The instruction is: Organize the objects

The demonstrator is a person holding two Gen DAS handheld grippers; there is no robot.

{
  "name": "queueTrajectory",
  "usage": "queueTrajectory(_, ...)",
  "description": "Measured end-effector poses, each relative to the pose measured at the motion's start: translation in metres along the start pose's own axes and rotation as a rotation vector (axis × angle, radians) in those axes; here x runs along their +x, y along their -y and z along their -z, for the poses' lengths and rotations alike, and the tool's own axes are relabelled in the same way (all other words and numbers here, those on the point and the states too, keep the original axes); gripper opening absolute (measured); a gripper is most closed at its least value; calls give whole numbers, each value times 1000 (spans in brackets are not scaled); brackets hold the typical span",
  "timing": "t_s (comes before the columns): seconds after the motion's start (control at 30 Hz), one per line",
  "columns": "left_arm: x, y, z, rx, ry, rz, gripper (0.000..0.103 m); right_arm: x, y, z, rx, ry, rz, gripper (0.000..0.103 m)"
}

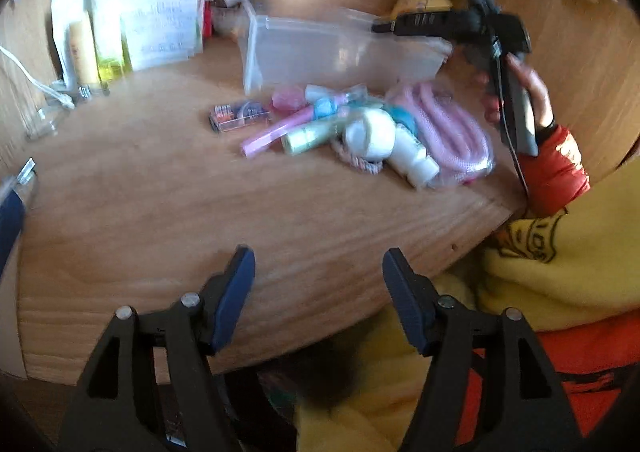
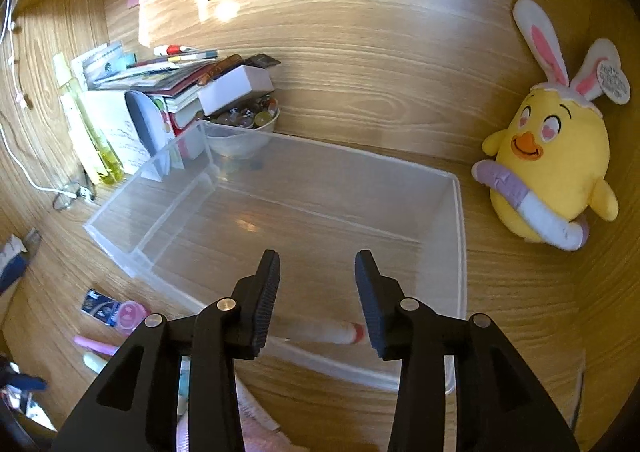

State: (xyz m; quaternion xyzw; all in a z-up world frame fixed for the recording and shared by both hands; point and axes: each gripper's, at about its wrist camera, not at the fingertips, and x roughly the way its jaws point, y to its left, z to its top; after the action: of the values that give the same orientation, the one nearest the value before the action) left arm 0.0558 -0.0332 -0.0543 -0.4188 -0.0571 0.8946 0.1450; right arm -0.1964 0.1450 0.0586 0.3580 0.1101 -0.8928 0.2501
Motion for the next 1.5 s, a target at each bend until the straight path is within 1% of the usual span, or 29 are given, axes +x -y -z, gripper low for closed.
queueTrajectory(0.07,-4,-1,6,-9,25,46,68,-4,-3,1,-11,6,7,36)
queueTrajectory(0.13,-7,-3,7,-14,33,51,68,-8,-5,0,-16,13,2,36)
queueTrajectory(0.3,-7,-5,-11,-34,14,-9,68,-15,-13,4,-33,22,-28,36)
queueTrajectory(0.4,-11,-6,-29,-48,40,-45,68,-21,-18,11,-54,30,-25,36)
queueTrajectory(0.43,-12,-8,-35,-57,52,-55,68,-24,-20,13,-59,34,-25,38)
queueTrajectory(0.53,-16,-21,-57,-114,79,-87,68,-35,-19,19,-58,54,-43,48)
queueTrajectory(0.63,-11,-35,-77,-175,83,-119,68,-49,-18,26,-48,76,-58,53)
queueTrajectory(0.67,-9,-39,-83,-191,80,-121,68,-54,-16,29,-46,85,-57,55)
queueTrajectory(0.73,-2,-42,-92,-195,73,-158,68,-63,-14,34,-46,100,-49,57)
queueTrajectory(0.77,2,-43,-96,-192,65,-180,68,-68,-12,38,-43,106,-47,60)
queueTrajectory(0.8,8,-44,-100,-191,55,-189,68,-72,-10,41,-36,110,-50,62)
queueTrajectory(0.87,19,-45,-105,-196,26,-190,68,-78,-5,50,-21,110,-55,69)
queueTrajectory(1.0,42,-44,-110,-190,-34,-207,69,-80,3,68,0,83,-29,70)
queueTrajectory(1.1,55,-41,-112,-180,-67,-220,70,-76,8,83,19,42,-36,70)
queueTrajectory(1.2,65,-39,-114,-175,-90,-232,76,-73,12,95,58,6,-79,70)
queueTrajectory(1.27,73,-38,-115,-178,-110,-234,77,-70,11,101,70,-16,-118,70)
queueTrajectory(1.3,77,-38,-116,-177,-119,-233,77,-68,9,103,68,-21,-124,70)
queueTrajectory(1.37,80,-36,-117,-177,-116,-239,81,-64,4,105,60,-33,-138,70)
queueTrajectory(1.5,83,-39,-121,-196,-109,-242,81,-53,-4,105,52,-55,-186,70)
